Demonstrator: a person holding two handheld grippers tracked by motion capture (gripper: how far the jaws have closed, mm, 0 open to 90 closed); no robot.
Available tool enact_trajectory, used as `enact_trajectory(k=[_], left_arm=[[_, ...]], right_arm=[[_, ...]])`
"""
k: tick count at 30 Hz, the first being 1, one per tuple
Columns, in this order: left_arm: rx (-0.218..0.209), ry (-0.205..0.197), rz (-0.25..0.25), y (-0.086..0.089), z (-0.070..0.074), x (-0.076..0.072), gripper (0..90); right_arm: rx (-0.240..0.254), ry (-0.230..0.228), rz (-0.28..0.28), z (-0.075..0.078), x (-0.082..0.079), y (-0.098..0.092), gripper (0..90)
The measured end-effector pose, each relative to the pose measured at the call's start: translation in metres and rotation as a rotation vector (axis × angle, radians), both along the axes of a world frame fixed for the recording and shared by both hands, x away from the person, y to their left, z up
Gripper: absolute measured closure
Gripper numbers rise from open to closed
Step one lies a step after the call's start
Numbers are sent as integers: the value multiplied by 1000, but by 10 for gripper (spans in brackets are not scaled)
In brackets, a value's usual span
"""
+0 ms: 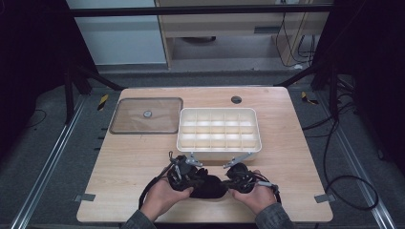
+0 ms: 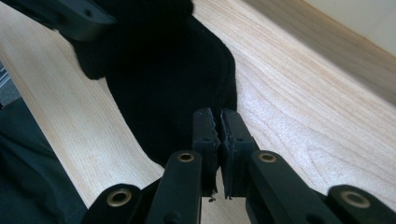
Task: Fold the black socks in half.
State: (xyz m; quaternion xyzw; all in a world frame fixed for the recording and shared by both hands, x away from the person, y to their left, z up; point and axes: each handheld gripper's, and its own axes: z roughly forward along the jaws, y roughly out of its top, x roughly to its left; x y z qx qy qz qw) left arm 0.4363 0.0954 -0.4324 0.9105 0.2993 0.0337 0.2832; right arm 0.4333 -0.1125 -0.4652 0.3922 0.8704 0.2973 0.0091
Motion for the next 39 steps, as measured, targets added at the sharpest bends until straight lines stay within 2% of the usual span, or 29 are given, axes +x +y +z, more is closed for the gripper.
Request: enact_trajectory(k=[4, 5, 6, 8, 9, 11, 13, 17, 20, 22, 25, 34, 38, 39], left_arm=[[1, 9, -3, -5, -7, 1, 799], [1, 12, -2, -5, -8, 1, 799], [-2, 12, 1, -6, -10, 2, 799], [-5, 12, -2, -8, -11, 2, 799], [-5, 11, -5, -9, -12, 1, 799], [-7, 8, -5, -10, -12, 0, 799], [-12, 7, -8, -12, -10, -1, 799], [-33, 10, -20, -16, -8, -4, 799], [-38, 10, -35, -22, -8, -7, 798], [-18, 2, -39, -26, -11, -7, 798], [-11, 10, -37, -30, -18, -6, 796], [-20, 19, -29, -36, -28, -4, 788], [-28, 8, -31, -38, -29, -8, 748], [-45, 1, -23, -37, -24, -11, 674]], right_arm=[[3, -2, -9, -2, 0, -2, 846], [9, -7, -17, -2, 1, -3, 787], [9, -7, -17, -2, 1, -3, 787], [9, -13, -23, -2, 1, -5, 717], [8, -15, -22, -1, -1, -6, 710], [9, -11, -28, -1, -2, -7, 726], [11, 3, -21, -3, -3, -9, 838], [16, 11, -26, -5, -3, -9, 859], [21, 13, -31, -6, -2, -11, 860], [28, 11, -32, -7, -1, -12, 860], [30, 9, -29, -7, -1, -12, 860], [31, 3, -31, -7, 1, -13, 858], [37, -10, -38, -5, -1, -15, 798], [38, -22, -42, -2, -3, -18, 731]])
